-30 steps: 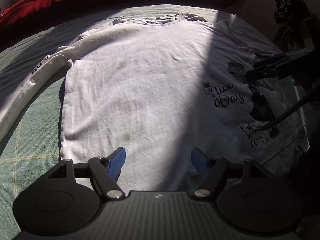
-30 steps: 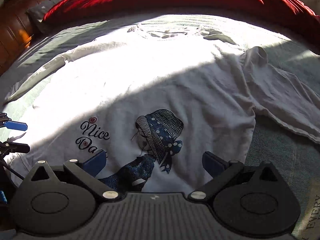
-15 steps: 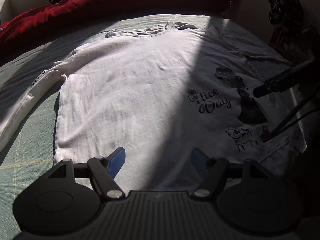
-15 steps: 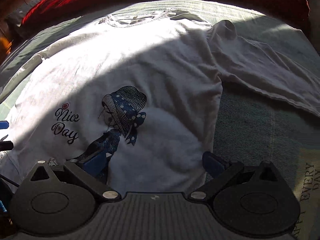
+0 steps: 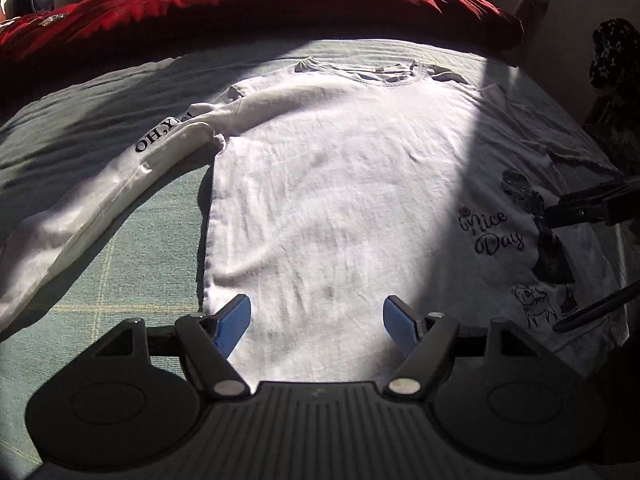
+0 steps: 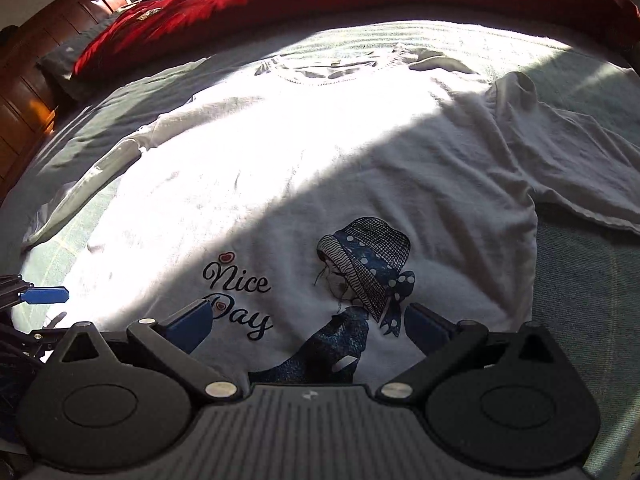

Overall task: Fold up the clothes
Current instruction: 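Sweep the open right gripper across the 'Nice Day' shirt print, then grasp the folded side of the 'OH,YES!' shirt with the left gripper and unfold it outward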

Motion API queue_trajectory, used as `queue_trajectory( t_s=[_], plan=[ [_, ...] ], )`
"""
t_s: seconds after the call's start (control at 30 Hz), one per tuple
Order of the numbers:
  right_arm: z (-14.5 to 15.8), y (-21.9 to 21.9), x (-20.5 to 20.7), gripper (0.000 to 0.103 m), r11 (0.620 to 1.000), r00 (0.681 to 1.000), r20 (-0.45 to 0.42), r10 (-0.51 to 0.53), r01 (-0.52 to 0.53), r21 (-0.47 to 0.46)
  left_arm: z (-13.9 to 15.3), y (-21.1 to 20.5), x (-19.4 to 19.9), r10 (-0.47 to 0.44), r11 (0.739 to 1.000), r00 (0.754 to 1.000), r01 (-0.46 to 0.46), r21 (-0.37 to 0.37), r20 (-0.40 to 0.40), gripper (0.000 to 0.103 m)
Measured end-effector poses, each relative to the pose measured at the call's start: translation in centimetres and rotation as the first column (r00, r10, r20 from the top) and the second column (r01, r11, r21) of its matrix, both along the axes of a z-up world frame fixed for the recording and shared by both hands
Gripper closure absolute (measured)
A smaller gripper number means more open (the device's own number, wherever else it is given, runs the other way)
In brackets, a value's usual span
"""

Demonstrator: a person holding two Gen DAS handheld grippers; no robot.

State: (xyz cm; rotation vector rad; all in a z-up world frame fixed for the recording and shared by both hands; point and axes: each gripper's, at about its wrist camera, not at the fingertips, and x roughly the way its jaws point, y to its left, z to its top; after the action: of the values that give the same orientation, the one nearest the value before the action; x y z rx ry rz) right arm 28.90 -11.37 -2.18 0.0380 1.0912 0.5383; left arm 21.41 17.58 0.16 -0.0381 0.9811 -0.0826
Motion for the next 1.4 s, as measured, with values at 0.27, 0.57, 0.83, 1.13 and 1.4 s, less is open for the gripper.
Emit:
queue_trajectory(
  t_s=[0.27,0.57,0.83,1.13,1.4],
  plan=[
    [0.4,3.6,0.8,0.000,1.000,1.000,-0.009,0.005,-0.005,0.020,1.7,8.0,9.1,0.038,0.996,0.986,-0.050,0.070,0.164,0.060],
    [0.2,8.4,2.7,0.000,0.999,0.999,-0.021,-0.025,0.026,0.022,-2.5,13.4,19.7,-0.128,0.988,0.989,0.120,0.095,0.079,0.062],
    [0.2,12.1,4.6,0.000,0.998,0.998,-0.022,-0.053,0.054,0.018,-6.0,14.1,22.4,-0.310,0.950,0.949,0.312,0.027,-0.066,0.080],
    [1.0,14.0,5.6,0.000,0.998,0.998,-0.001,-0.061,0.061,-0.006,-4.6,16.3,23.7,-0.259,0.966,0.966,0.259,0.013,-0.011,0.102],
    [1.4,14.4,6.0,0.000,0.997,0.998,0.003,-0.068,0.068,-0.024,-3.7,17.7,24.4,-0.190,0.982,0.982,0.190,-0.007,0.015,0.090]
  ],
)
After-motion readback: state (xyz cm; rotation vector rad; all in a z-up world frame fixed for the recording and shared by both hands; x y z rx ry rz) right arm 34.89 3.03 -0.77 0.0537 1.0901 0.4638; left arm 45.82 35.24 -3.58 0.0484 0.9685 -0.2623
